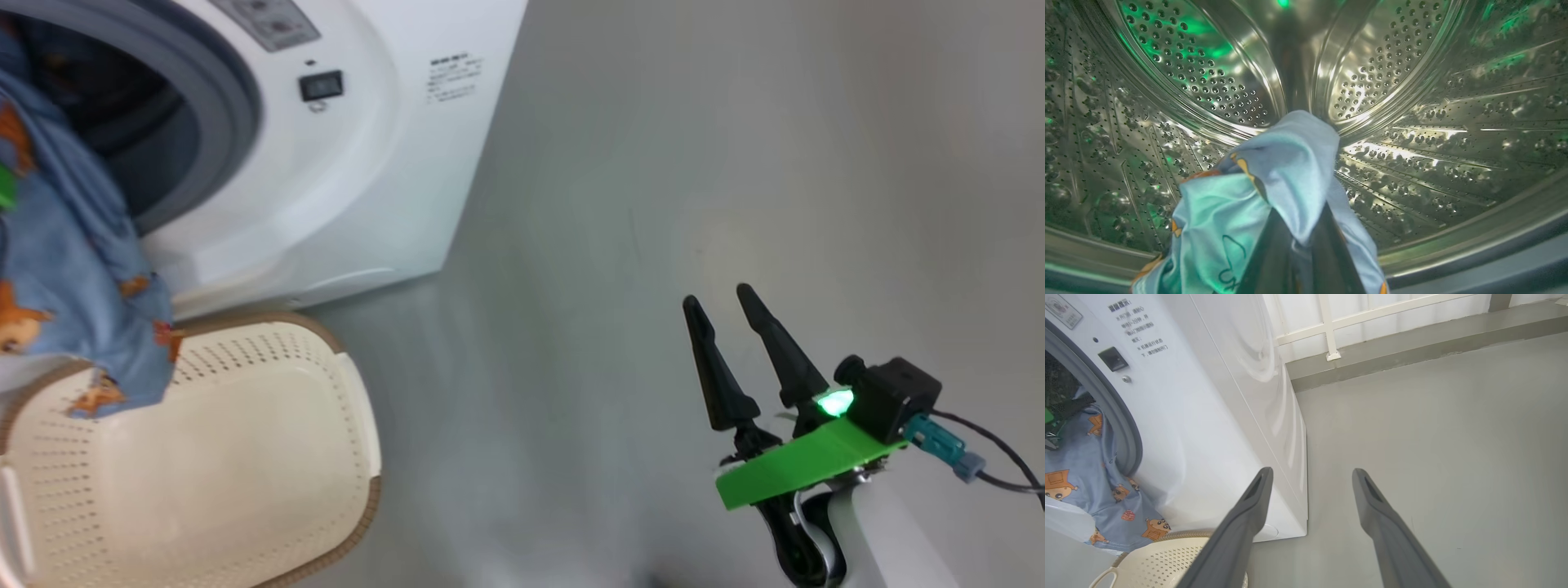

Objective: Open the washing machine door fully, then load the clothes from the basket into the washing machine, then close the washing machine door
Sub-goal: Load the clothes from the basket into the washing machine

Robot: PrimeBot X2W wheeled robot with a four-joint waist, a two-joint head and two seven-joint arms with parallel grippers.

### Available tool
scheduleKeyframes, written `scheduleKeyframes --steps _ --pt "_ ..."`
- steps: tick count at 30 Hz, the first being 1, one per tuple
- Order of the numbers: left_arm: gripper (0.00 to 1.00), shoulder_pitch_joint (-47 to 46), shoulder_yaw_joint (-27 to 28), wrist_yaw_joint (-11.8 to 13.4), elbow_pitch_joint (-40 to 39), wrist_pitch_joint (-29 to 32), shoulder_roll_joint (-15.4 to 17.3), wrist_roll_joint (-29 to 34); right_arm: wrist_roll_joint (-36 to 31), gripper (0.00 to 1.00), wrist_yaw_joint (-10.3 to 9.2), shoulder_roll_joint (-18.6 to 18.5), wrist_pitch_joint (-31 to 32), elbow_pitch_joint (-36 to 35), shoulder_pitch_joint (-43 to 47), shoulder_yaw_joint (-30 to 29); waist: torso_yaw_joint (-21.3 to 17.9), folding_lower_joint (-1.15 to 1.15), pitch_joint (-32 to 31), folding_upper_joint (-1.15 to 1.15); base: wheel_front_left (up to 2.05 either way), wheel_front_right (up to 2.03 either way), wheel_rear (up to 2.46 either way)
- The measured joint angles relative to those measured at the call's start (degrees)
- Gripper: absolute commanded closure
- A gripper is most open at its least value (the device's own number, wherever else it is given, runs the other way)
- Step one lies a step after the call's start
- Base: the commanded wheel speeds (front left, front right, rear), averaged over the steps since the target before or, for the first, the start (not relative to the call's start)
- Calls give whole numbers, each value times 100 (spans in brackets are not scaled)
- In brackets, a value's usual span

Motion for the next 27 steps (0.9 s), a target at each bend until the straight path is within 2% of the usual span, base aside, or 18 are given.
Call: scheduleKeyframes --steps 5,8,9,13,17,20,23,27 --pt "100 -398 -90 0 11 0 234 44 0 0 0 29 0 -48 -156 74 -157 0 265 0 0 0 0" --pt "100 -639 208 9 -479 0 419 377 0 0 0 51 0 -90 -226 77 -221 0 428 0 0 0 0" --pt "100 -689 543 30 -916 -1 486 639 0 0 0 63 0 -98 -260 82 -254 0 524 0 0 0 0" --pt "100 -602 1083 82 -1405 -3 427 1113 2 0 0 73 0 -99 -328 97 -295 0 653 0 0 0 0" --pt "100 -281 1246 57 -1037 -9 257 1326 25 0 0 76 0 -94 -328 166 -291 0 639 0 0 0 0" --pt "0 -205 1154 32 -407 -5 183 1371 26 0 0 77 0 -85 -328 181 -276 0 589 0 0 0 0" --pt "0 -215 1001 7 97 -3 153 1374 31 0 0 77 0 -75 -328 183 -254 0 541 0 0 0 0" --pt "0 -361 880 7 305 -2 98 1332 33 0 0 78 0 -70 -328 180 -211 0 492 0 0 0 0"
